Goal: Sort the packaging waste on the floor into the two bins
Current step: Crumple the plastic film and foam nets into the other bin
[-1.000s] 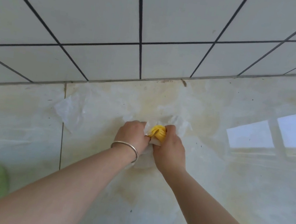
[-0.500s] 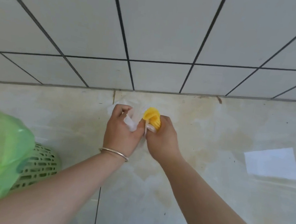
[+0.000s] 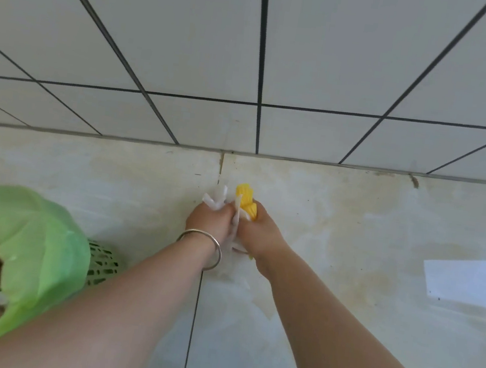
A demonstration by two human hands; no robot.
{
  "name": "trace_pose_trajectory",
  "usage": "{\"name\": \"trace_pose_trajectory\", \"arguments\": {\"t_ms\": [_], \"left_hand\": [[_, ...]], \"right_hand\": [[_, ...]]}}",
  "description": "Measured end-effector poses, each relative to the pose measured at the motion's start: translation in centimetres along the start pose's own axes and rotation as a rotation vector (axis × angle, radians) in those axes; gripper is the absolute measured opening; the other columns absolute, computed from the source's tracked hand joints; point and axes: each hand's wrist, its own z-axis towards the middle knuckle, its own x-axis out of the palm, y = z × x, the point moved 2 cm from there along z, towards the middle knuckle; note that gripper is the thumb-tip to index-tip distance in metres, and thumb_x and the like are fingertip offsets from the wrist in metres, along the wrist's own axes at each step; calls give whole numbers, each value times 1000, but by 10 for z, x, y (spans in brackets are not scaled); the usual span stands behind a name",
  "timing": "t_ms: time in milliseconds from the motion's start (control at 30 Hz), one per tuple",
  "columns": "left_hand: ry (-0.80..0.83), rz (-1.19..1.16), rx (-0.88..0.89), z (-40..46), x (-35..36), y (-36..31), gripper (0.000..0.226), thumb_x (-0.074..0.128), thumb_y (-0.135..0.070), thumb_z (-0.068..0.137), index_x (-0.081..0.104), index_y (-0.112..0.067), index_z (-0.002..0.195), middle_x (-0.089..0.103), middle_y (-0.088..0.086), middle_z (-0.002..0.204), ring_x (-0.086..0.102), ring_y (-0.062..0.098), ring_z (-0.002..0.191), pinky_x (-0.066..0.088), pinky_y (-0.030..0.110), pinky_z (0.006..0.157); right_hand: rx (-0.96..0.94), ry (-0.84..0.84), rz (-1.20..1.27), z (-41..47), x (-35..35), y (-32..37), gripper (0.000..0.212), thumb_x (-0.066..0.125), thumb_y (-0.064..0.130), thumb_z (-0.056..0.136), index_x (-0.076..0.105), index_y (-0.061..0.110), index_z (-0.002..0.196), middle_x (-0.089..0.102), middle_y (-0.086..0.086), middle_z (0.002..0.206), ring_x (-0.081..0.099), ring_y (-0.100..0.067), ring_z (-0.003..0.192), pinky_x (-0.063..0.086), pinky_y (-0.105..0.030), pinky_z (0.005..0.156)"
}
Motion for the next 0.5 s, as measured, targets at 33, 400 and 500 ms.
{"name": "trace_pose_trajectory", "arguments": {"t_ms": [33, 400, 500], "left_hand": [[9, 34, 0, 0, 0, 1, 28, 48, -35, 88, 59, -10, 93, 64, 22, 106, 61, 36, 105, 46, 36, 88], [72, -375, -179, -57, 18, 7, 52, 45, -67, 82, 64, -21, 66, 70, 14, 101, 64, 32, 100, 46, 41, 100], [124, -408, -140, -81, 21, 11, 62, 37, -76, 76, 64, -21, 64, 70, 17, 103, 64, 33, 101, 46, 44, 101]], "right_hand": [[6, -3, -9, 1, 2, -4, 28, 51, 32, 92, 52, 23, 119, 62, -3, 110, 58, -15, 86, 43, -20, 56], [-75, -325, -40, -41, -5, -21, 19, 47, 27, 92, 53, 16, 77, 60, -3, 76, 56, -23, 74, 44, -31, 66], [-79, -391, -46, -64, -7, -26, 26, 47, 34, 92, 58, 13, 80, 63, -7, 80, 60, -28, 82, 48, -35, 77]]}}
